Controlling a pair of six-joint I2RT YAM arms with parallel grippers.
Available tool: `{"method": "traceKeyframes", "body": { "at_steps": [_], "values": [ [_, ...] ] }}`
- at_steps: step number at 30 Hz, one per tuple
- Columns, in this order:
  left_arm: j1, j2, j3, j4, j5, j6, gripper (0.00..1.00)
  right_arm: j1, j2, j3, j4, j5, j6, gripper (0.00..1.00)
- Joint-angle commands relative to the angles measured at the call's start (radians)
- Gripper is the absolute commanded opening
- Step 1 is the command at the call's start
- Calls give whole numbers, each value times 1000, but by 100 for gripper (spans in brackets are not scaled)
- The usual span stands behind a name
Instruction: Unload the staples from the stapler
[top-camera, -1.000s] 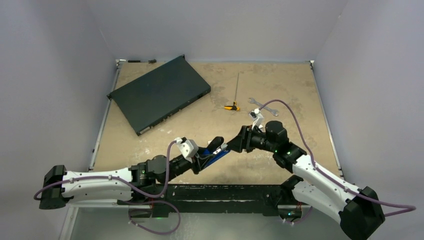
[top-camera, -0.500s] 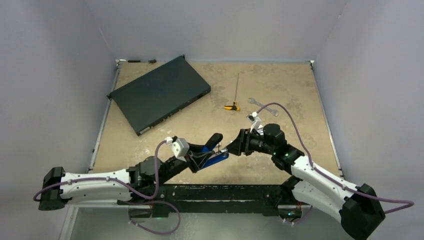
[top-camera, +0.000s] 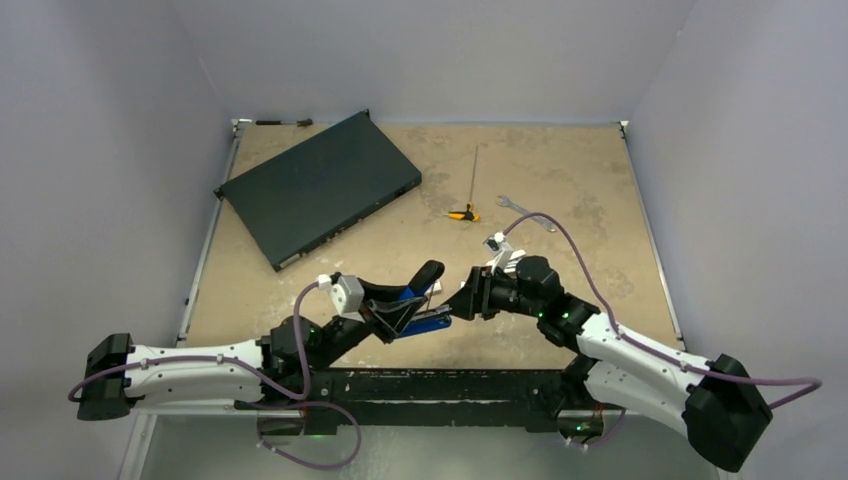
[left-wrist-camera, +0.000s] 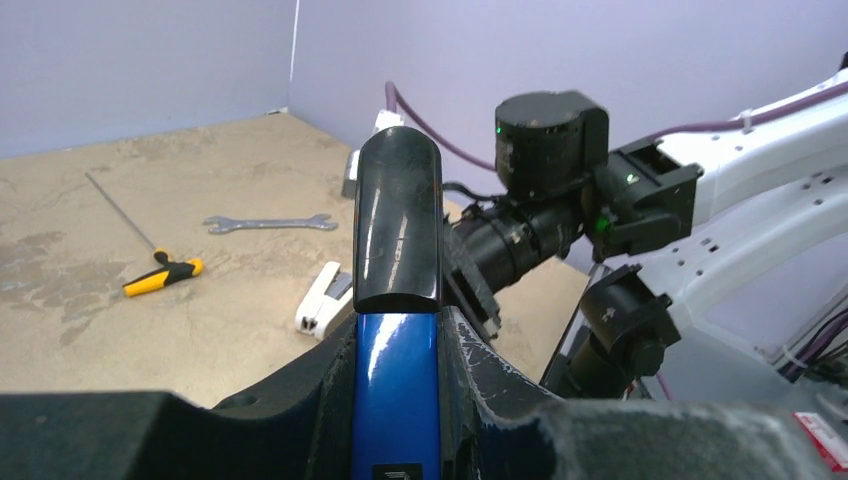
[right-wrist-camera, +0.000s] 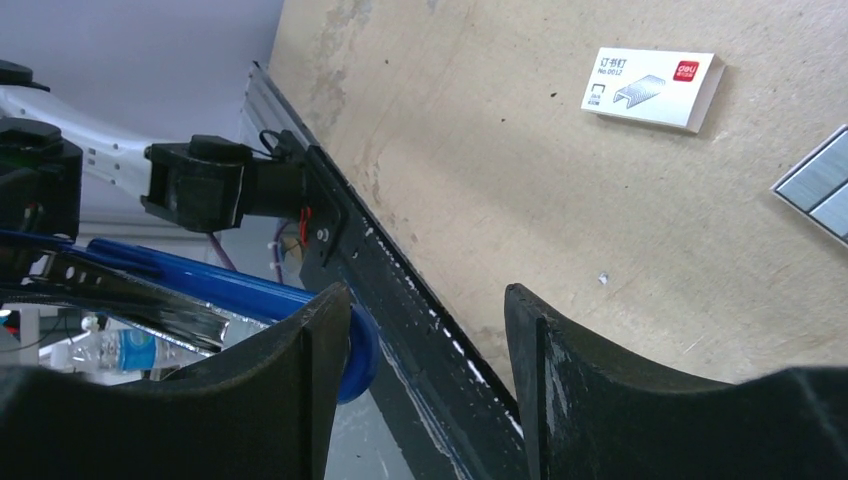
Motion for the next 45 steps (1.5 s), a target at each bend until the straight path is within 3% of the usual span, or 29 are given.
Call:
{"method": "traceKeyframes", "body": {
  "at_steps": [1,14,34,38,45],
  "values": [
    [-3,-13,16,264,-9,-22,0,50,31,8,21,51,18,60],
    [-2,-26,-21,330,-45,-21,0,143,2,-37,83,121,103,60],
    [-2,12,-40,419,-105,4,0,361,102,4,147,273,187,60],
    [-2,-7,-50,399,-110,-1,0,373,91,23,105,334,193,60],
    [-2,-11,-78,448,-159,3,0,399,77,10,175,381,264,60]
  ]
}}
